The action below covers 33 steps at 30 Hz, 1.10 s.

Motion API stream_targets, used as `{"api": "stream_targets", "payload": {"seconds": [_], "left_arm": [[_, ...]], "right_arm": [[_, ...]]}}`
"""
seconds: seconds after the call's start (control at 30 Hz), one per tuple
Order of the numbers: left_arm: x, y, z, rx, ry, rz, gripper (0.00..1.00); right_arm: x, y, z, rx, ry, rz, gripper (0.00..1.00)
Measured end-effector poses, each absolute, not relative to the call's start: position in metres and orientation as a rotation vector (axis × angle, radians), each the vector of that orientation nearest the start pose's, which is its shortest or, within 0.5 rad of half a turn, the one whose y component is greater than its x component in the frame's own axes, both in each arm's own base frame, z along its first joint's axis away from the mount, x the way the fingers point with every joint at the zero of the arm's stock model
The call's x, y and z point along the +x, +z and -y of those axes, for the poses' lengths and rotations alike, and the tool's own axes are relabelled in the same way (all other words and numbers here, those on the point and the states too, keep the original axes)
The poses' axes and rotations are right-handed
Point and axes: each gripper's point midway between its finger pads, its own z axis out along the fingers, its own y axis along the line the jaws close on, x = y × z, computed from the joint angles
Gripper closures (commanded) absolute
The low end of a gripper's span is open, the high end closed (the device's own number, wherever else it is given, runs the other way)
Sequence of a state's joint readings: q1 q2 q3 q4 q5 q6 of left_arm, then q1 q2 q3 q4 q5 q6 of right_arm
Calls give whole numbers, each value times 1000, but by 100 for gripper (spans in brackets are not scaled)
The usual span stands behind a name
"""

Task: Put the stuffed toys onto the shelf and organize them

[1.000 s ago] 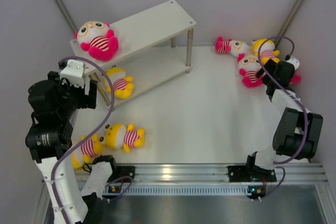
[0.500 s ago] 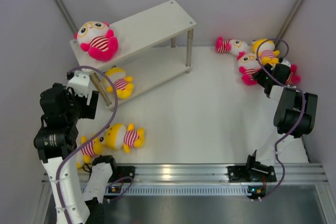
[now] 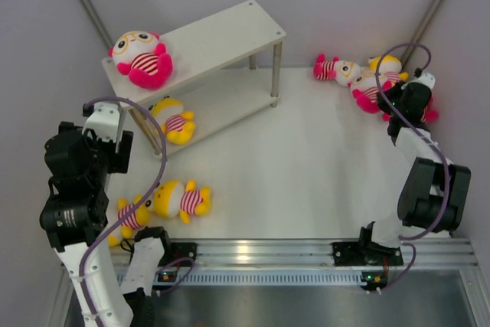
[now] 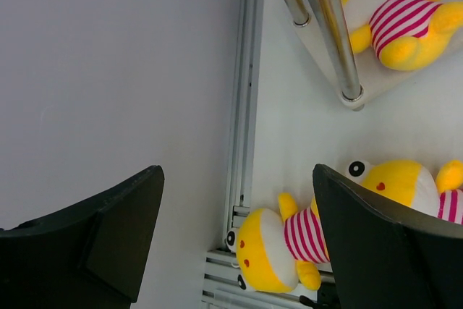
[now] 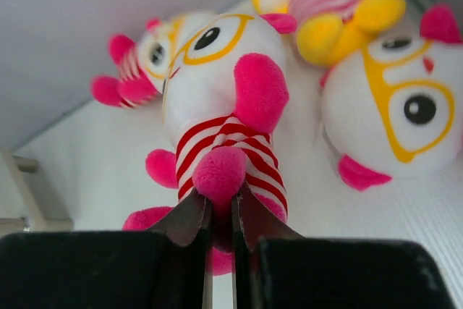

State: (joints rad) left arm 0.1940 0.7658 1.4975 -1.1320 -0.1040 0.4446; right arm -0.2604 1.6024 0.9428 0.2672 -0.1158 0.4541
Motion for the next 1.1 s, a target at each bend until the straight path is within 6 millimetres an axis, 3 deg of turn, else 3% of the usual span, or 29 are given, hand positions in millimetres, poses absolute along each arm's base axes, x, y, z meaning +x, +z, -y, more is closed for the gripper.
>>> {"api": "stream_targets", "payload": {"seconds": [0.1, 0.27, 0.33, 0.47, 0.6, 0.7, 0.8, 0.97, 1.1], "left_arm": [[169, 376, -71, 168, 519, -1984, 10], [162, 379, -69, 150, 512, -1960, 10], [160, 380, -66, 148, 501, -1950, 10], [156, 382, -63, 152, 488, -1930, 10], [154, 383, -64, 144, 498, -1929, 10], [152, 384, -68, 130, 517, -1931, 10], [149, 389, -69, 121, 532, -1921, 10], [148, 391, -71, 119, 545, -1921, 9], [150, 389, -72, 123, 550, -1934, 9]], "right_arm": [[457, 225, 79, 542, 222, -1731, 100], [438, 383, 68, 409, 224, -1450, 100], [428, 438, 48, 343, 257, -1351, 100], [407, 528, -24, 191, 402, -1202, 100], [400, 585, -122, 38, 611, -1122, 100], [411, 598, -193, -27, 720, -1111, 100], [432, 578, -258, -59, 789, -1164, 100], [474, 500, -361, -76, 823, -1347, 100], [480, 431, -419, -86, 811, -1505, 100]]}}
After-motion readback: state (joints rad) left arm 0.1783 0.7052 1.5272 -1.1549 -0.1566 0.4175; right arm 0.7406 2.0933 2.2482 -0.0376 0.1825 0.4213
